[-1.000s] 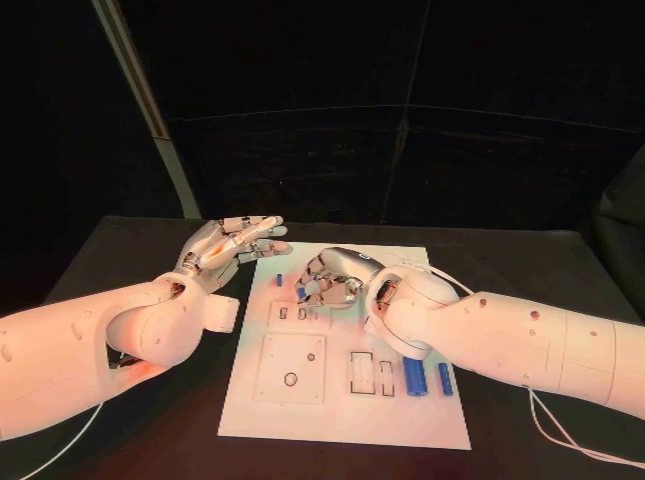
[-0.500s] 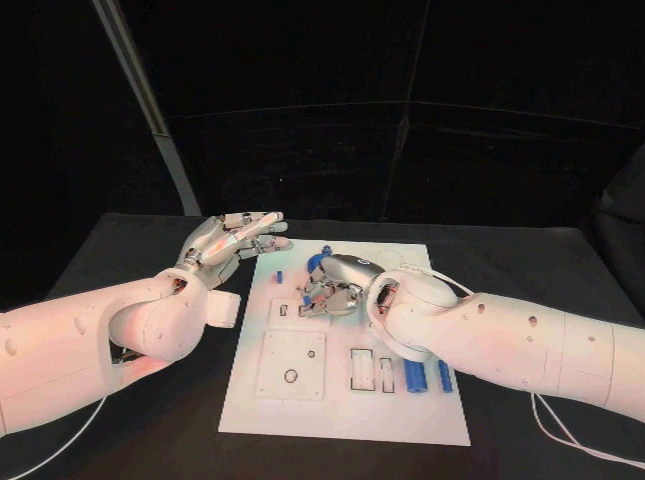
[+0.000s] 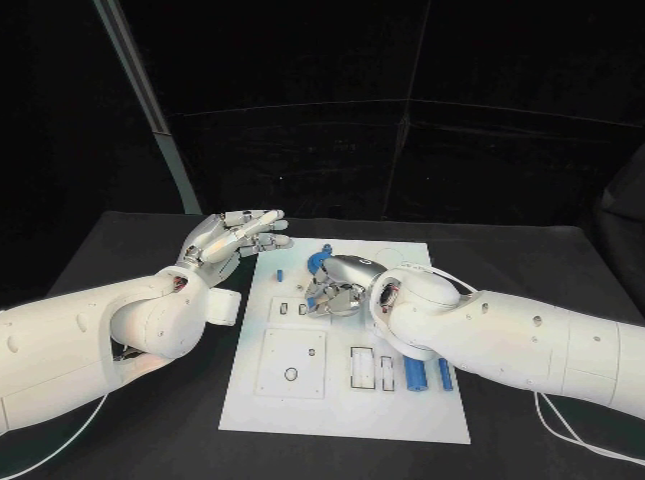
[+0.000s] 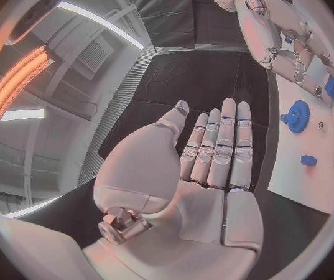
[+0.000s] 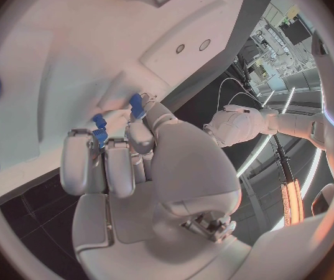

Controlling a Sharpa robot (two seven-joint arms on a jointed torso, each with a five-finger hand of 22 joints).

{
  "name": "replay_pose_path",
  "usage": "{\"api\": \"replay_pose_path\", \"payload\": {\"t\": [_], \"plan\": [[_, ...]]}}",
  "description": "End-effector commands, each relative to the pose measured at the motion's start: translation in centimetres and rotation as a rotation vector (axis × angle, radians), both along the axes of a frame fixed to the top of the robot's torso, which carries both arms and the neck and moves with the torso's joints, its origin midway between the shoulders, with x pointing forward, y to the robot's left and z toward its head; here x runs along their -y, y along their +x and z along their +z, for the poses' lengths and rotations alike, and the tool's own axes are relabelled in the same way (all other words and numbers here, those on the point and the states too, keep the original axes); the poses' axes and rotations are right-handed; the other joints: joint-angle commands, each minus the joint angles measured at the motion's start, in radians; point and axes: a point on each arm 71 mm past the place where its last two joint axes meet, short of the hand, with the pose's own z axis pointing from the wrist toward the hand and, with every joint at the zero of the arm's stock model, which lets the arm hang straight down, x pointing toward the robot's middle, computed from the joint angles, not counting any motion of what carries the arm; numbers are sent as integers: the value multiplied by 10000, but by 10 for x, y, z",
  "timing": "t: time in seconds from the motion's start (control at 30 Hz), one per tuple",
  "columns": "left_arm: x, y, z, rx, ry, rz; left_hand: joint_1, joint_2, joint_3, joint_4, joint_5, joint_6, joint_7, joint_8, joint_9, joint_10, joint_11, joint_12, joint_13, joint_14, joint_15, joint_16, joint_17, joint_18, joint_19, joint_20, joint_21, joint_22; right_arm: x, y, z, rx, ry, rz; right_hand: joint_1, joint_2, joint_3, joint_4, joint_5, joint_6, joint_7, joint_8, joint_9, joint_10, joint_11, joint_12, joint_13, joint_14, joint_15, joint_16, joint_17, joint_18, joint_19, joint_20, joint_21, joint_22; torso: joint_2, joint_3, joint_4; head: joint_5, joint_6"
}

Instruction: Assemble the parts on the task board

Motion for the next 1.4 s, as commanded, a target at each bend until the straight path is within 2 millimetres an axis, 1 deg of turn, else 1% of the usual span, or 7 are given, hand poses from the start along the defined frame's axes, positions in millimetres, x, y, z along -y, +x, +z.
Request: {"api": "replay_pose_path", "payload": {"t": [0.03,0.2,0.6,0.73,1.03,1.17,1.4], "plan": [[1,0,2,144,-88,-64,81,6,22,-57,9,87,6,-43,-10,36,38,-38,-12,-40,1,-65,13,58,43,21,-60,-14,1,-1,-5,-220,-483,67,-147,-12,61,30,9,123,-33,23,-13,-51,18,-59,-13,636,-51,-35,547,-152,46,-13,54,-9,-2,-2,7,0,-1],[1,0,2,138,-89,-72,81,6,22,-57,9,87,6,-43,-10,36,38,-38,-12,-40,1,-65,13,58,43,21,-60,-14,1,-1,-5,-248,-596,82,-180,-42,66,33,-10,118,-33,14,-15,-58,18,-77,-27,636,-52,-38,545,-151,44,-14,52,-11,2,0,7,-8,-2],[1,0,2,124,-92,-91,75,11,28,-69,9,96,13,-48,-9,45,42,-48,-12,-57,7,-89,13,57,31,26,-73,-25,1,-2,-7,-229,-992,-12,-534,-390,38,113,-115,-76,41,-141,-41,-310,75,-576,-430,629,-11,-68,518,-144,13,14,25,-52,-1,-2,5,-22,-28],[1,0,2,115,-98,-110,75,11,28,-69,9,96,13,-48,-9,45,42,-48,-12,-57,7,-89,13,57,31,26,-73,-25,1,-2,-7,-163,-1016,-73,-658,-484,16,161,-130,-123,57,-178,-40,-331,91,-643,-486,624,3,-85,499,-140,-1,28,13,-72,3,-2,16,-38,-36],[1,0,2,106,-101,-125,75,11,28,-69,9,96,13,-48,-9,45,42,-48,-12,-57,7,-89,13,57,31,26,-73,-25,0,-2,-5,-33,-937,-195,-840,-660,-23,229,-151,-291,99,-266,-49,-449,129,-891,-699,622,34,-99,489,-137,-11,56,0,-86,1,-3,12,-43,-32],[1,0,2,103,-103,-130,75,11,28,-69,9,96,13,-48,-9,45,42,-48,-12,-57,7,-89,13,57,31,26,-73,-25,0,-2,-5,16,-904,-259,-1053,-813,-159,337,-18,-397,114,-283,-45,-476,153,-964,-773,625,57,-97,502,-136,-13,79,-5,-88,0,-3,9,-44,-36],[1,0,2,89,-101,-139,69,12,29,-73,9,98,15,-53,-10,47,44,-55,-12,-56,8,-96,16,58,30,28,-77,-30,1,-2,-2,253,-642,-469,-1579,-1086,-706,711,-168,-683,142,-302,-45,-515,198,-1053,-880,626,95,-102,514,-133,-22,115,-20,-102,-1,0,10,-50,-36]]}}
